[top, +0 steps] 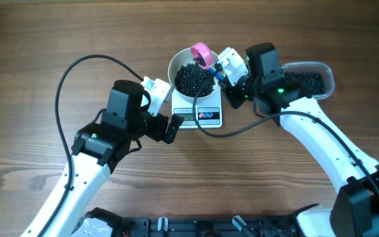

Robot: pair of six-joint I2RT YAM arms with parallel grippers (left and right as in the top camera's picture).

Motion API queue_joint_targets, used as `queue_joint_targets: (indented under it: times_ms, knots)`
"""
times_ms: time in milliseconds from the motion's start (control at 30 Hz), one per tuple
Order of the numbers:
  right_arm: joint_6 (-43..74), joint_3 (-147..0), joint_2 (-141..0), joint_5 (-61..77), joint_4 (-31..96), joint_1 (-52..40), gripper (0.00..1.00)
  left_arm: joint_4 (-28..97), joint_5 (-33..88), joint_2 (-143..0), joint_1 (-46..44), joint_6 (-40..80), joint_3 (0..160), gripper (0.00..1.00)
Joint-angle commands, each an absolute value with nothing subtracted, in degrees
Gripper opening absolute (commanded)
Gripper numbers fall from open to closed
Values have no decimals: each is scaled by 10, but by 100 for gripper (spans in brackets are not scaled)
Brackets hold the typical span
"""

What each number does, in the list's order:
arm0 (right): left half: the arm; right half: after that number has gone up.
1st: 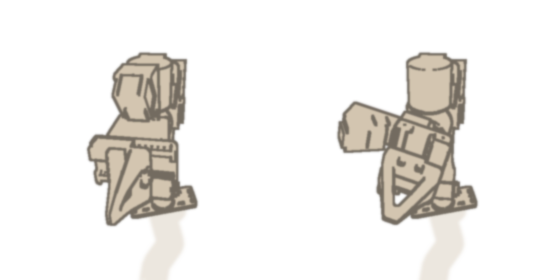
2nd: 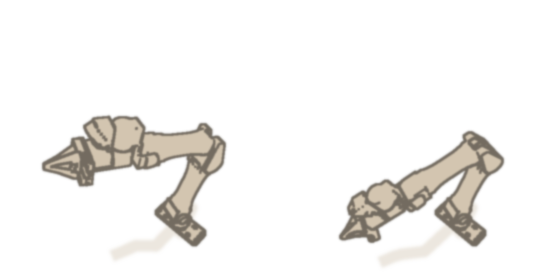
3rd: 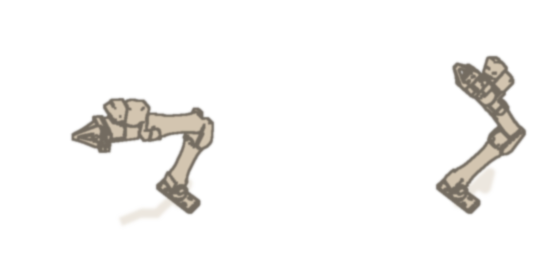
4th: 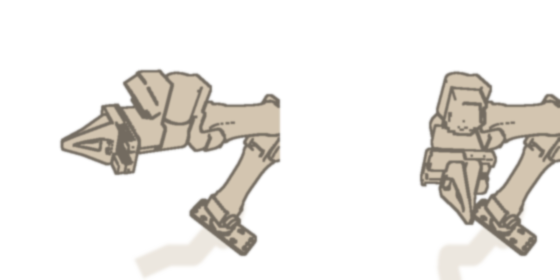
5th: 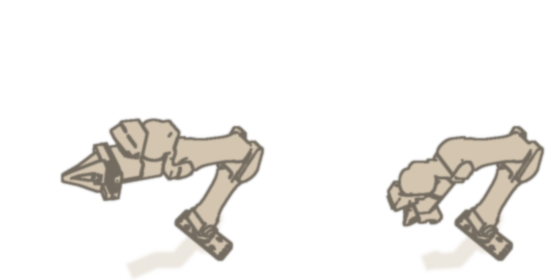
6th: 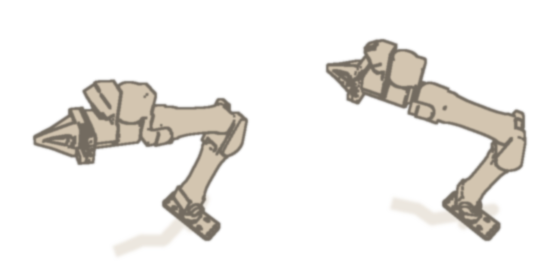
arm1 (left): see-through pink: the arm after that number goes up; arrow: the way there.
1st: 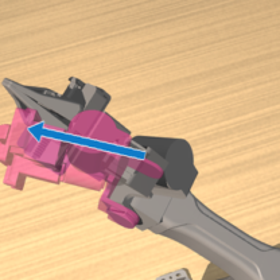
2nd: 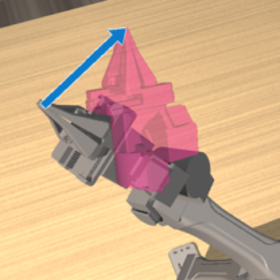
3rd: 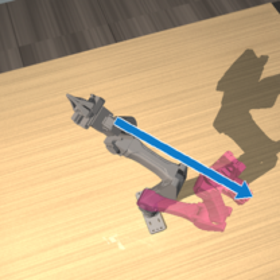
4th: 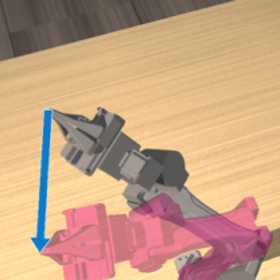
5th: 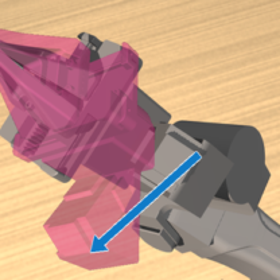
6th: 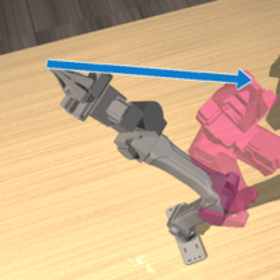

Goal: Scoop item into bowl and weigh 150g on scale
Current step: 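Tip the scoop over the bowl to pour the beans in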

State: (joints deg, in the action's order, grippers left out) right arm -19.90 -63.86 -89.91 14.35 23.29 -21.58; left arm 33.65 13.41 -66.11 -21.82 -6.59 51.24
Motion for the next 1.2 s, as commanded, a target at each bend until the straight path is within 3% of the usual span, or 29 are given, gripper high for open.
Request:
queue_joint_targets:
  times_ms: [0,733,1167]
  knots:
    - [-274,-637,-905,86,232,-231,4,337,139,-665,-220,-72,510,100]
    - [-339,-638,-905,41,226,-253,4,337,139,-665,-220,-72,510,100]
    - [-66,-638,-888,126,189,-246,4,336,139,-665,-220,-72,510,100]
